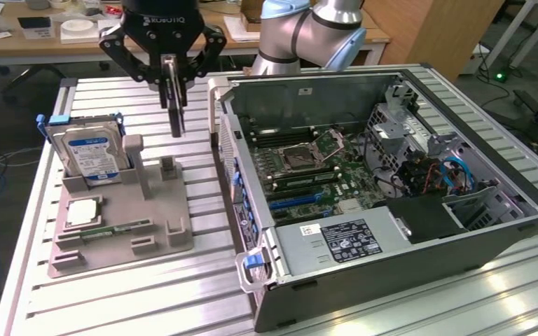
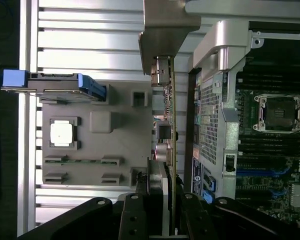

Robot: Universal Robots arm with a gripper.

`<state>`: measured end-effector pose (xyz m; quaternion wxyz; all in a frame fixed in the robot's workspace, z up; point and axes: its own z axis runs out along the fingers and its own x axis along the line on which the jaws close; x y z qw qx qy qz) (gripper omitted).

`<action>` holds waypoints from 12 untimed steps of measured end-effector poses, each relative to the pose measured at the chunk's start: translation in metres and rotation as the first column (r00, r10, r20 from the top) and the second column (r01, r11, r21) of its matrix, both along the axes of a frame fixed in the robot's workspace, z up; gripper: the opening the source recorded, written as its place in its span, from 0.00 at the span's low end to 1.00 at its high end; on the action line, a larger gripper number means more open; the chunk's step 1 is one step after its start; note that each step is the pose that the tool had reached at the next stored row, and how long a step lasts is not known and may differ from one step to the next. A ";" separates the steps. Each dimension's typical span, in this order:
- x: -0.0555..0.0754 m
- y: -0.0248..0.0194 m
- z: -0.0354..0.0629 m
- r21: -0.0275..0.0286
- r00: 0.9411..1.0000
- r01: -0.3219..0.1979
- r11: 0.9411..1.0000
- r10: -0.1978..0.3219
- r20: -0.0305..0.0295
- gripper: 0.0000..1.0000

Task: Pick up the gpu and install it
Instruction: 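Pick up the gpu and move the gpu toward the slot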

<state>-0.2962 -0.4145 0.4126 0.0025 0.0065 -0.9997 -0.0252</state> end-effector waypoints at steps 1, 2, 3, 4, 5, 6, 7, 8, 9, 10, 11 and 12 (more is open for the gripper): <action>0.001 0.0000 0.0000 0.000 1.000 0.000 1.000 0.000 0.000 0.28; 0.001 0.0000 0.0000 0.000 1.000 0.000 1.000 0.000 0.000 0.28; 0.002 0.0000 0.0000 0.000 1.000 0.000 1.000 0.000 0.000 0.28; 0.002 0.0000 0.0000 0.000 1.000 0.000 1.000 0.000 0.000 0.28; 0.002 0.0000 0.0000 0.000 1.000 0.000 1.000 0.000 0.000 0.28; 0.003 0.0000 0.0000 0.000 1.000 0.000 1.000 0.000 0.000 0.28; 0.003 0.0000 0.0000 0.000 1.000 0.000 1.000 0.000 0.000 0.28; 0.004 0.0000 0.0000 0.000 1.000 0.000 1.000 0.000 0.000 0.28; 0.005 0.0000 0.0000 0.000 1.000 0.000 1.000 0.000 0.000 0.28; 0.006 0.0000 0.0000 0.000 1.000 0.002 1.000 -0.002 0.000 0.28; 0.007 0.0000 0.0000 0.000 1.000 0.004 1.000 -0.004 0.000 0.28; 0.008 0.0000 -0.0001 0.000 1.000 0.008 1.000 -0.008 0.000 0.28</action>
